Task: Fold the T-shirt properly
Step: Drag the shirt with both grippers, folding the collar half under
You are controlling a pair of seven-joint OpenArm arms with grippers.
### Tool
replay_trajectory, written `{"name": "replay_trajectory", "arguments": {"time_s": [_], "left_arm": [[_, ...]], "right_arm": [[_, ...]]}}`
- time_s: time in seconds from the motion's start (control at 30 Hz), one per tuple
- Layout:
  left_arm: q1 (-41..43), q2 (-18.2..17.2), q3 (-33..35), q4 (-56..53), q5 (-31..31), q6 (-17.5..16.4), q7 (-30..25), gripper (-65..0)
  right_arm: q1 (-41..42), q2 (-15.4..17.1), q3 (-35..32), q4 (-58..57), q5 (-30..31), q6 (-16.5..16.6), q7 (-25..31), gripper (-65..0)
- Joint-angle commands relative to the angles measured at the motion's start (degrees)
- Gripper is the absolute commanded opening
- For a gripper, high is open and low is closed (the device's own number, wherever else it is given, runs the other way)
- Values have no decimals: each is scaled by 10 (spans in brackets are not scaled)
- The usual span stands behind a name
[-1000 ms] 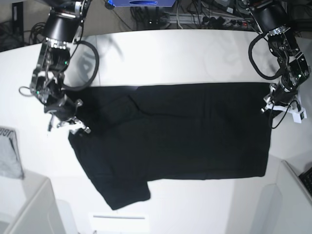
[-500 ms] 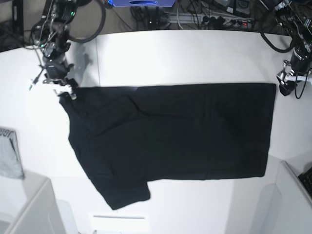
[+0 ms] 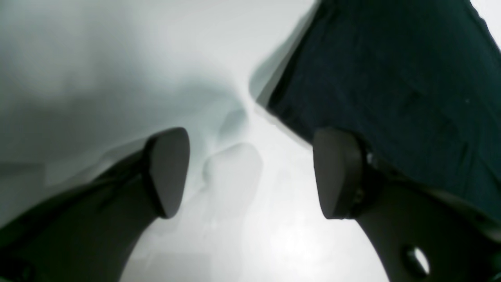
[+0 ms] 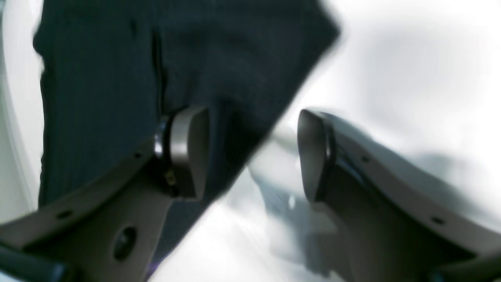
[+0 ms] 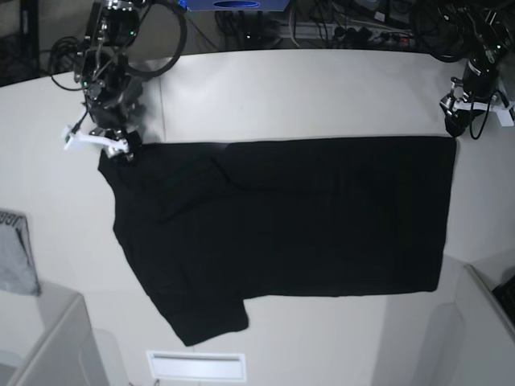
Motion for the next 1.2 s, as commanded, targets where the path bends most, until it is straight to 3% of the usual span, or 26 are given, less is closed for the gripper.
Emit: {"name": "replay_trajectory", "arguments": {"time_s": [0.0, 0.33, 0.57, 0.83, 0.93, 1.03, 1.17], "left_arm": [[-1, -10, -3, 10, -7, -5, -12, -171], [-43, -10, -2, -29, -7, -5, -11, -171], [-79, -13, 42, -80, -2, -5, -13, -171], [-123, 0, 41, -80, 88, -5, -13, -179], [-128, 4, 41, -80, 89, -5, -13, -290], [-133, 4, 41, -95, 89, -5, -13, -476], [-138, 0, 41, -130, 89, -5, -13, -650]], "right_arm": [[5, 3, 6, -7, -1, -4, -2, -309], [23, 11, 11, -45, -2, -3, 0, -315], [20, 11, 11, -48, -3, -3, 0, -315], [19, 11, 15, -48, -3, -3, 0, -315], [20, 11, 15, -50, -3, -3, 0, -317], [23, 11, 14, -69, -3, -3, 0, -332], [28, 11, 15, -91, -3, 13, 0, -518]]}}
